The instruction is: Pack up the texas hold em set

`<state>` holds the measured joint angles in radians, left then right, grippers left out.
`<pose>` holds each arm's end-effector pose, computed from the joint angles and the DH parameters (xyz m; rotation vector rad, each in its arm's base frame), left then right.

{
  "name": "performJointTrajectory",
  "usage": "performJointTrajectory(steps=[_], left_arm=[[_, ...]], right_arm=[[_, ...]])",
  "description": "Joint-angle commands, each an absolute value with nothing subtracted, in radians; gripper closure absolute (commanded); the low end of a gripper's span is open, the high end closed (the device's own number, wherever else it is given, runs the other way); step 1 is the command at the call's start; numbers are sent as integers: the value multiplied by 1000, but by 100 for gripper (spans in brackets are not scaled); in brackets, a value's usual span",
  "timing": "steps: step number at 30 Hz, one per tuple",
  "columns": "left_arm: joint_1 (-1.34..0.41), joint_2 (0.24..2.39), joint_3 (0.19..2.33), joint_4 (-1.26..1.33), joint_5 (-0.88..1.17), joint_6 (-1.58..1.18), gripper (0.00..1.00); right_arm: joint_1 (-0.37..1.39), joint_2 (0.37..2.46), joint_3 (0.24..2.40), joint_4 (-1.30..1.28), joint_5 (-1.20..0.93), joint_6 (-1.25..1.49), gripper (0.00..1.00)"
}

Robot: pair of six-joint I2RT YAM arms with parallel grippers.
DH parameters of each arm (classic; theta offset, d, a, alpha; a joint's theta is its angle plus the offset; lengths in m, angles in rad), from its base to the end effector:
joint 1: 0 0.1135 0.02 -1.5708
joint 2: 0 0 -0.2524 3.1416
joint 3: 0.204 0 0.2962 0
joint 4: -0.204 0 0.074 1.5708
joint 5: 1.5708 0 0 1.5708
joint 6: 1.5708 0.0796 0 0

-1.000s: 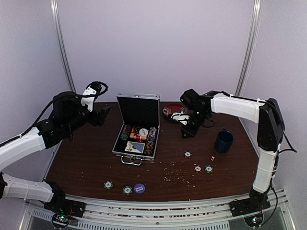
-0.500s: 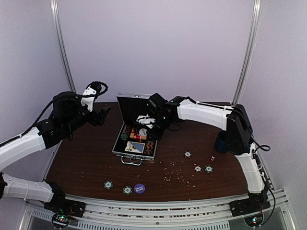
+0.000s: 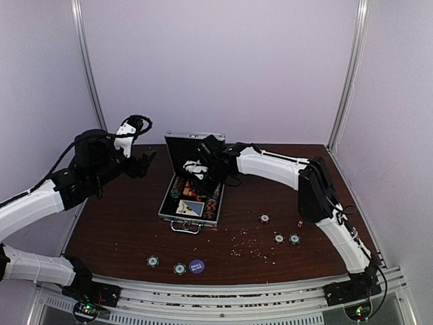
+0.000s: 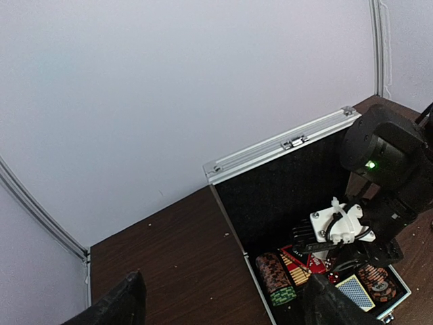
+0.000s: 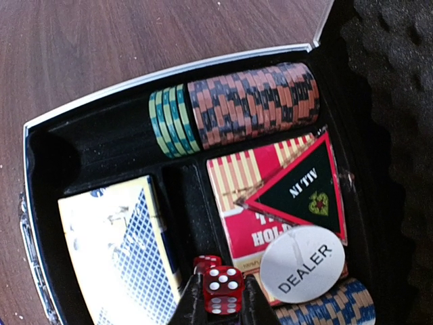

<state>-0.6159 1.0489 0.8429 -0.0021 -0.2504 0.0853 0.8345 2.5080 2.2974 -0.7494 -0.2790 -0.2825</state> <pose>0.2875 -0.1793 0.3005 0.4373 1.7204 -0.1610 0.3907 0.4637 0.1377 -1.4589 2.1201 0.5682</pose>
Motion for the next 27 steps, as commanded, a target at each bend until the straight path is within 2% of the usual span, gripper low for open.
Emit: performJointTrajectory(steps=[1,8,19,21,27], left_arm=[[-611,1040,857,34,-249,100,18],[-611,1044,857,34,-249,101,18],[-611,1045,857,35,-247,102,18],[-611,1045,857,34,-246,102,18],[-611,1046,859,33,-244,103,18]], right_arm=[[844,2540,2338,-708,-300,-262,94],[845,2569,2344,-703,-338,-265,93],[847,2578,2353,-712,-347,-274,83],[847,2565,2353,-713,-347,-270,78],[847,2494,2328,-720,-332,-275,76]])
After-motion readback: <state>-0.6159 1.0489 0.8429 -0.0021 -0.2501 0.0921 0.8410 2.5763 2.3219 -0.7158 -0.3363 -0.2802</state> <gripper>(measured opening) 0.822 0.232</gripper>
